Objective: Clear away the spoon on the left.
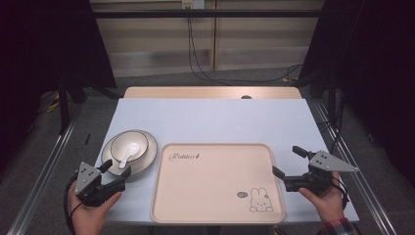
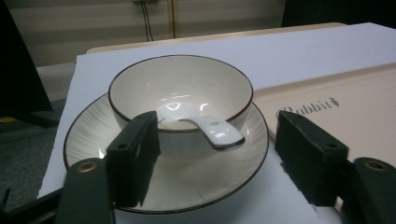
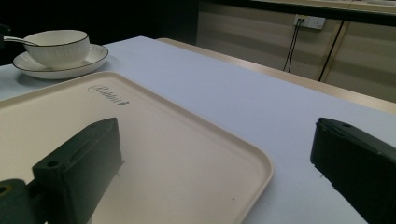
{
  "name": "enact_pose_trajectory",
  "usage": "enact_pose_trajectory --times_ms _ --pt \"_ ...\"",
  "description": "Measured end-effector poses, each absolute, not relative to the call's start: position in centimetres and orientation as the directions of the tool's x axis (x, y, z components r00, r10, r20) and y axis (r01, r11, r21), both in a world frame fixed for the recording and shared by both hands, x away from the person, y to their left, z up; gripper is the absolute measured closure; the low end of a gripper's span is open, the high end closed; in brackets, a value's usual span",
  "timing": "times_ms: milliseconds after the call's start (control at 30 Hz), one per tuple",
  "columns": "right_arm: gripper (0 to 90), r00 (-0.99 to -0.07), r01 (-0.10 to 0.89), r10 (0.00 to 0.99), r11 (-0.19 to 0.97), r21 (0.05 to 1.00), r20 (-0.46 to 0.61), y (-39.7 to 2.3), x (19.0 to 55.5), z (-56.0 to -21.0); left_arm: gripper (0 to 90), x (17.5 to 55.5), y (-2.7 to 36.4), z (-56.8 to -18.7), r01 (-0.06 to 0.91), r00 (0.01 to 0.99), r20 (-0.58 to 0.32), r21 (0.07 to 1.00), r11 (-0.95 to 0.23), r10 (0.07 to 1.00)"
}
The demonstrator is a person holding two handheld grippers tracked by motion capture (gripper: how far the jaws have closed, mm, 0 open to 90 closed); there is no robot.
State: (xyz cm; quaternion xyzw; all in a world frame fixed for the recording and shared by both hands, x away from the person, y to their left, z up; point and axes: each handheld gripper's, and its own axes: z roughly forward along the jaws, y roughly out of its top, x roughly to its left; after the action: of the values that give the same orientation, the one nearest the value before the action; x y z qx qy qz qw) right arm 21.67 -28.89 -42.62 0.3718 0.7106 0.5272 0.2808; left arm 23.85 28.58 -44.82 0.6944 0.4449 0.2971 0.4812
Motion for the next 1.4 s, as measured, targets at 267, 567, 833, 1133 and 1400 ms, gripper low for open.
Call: enact_pose_trajectory --times_ms 267,567,833,1133,1400 --pt "1.8 -0.560 0.240 0.828 0.165 0.957 -0.002 -29.08 21.36 -42.63 48.9 24.01 28.47 -45.13 0.342 0.413 -0.001 0.927 -0.154 0.911" --pt "2.1 -0.569 0.238 0.822 0.171 0.956 -0.005 -29.03 21.35 -42.67 50.0 24.15 28.49 -45.28 0.350 0.402 -0.013 0.926 -0.141 0.916" --pt "2.1 -0.568 0.240 0.823 0.169 0.956 -0.003 -29.06 21.37 -42.71 51.1 24.28 28.29 -45.38 0.346 0.391 -0.007 0.928 -0.140 0.920" --pt "2.1 -0.571 0.242 0.821 0.181 0.953 -0.010 -29.11 21.37 -42.80 58.1 24.24 28.36 -45.37 0.347 0.375 -0.004 0.928 -0.136 0.927" --pt "2.3 -0.572 0.245 0.820 0.192 0.950 -0.019 -29.03 21.50 -42.98 64.4 24.32 28.41 -45.33 0.345 0.374 -0.025 0.932 -0.114 0.927"
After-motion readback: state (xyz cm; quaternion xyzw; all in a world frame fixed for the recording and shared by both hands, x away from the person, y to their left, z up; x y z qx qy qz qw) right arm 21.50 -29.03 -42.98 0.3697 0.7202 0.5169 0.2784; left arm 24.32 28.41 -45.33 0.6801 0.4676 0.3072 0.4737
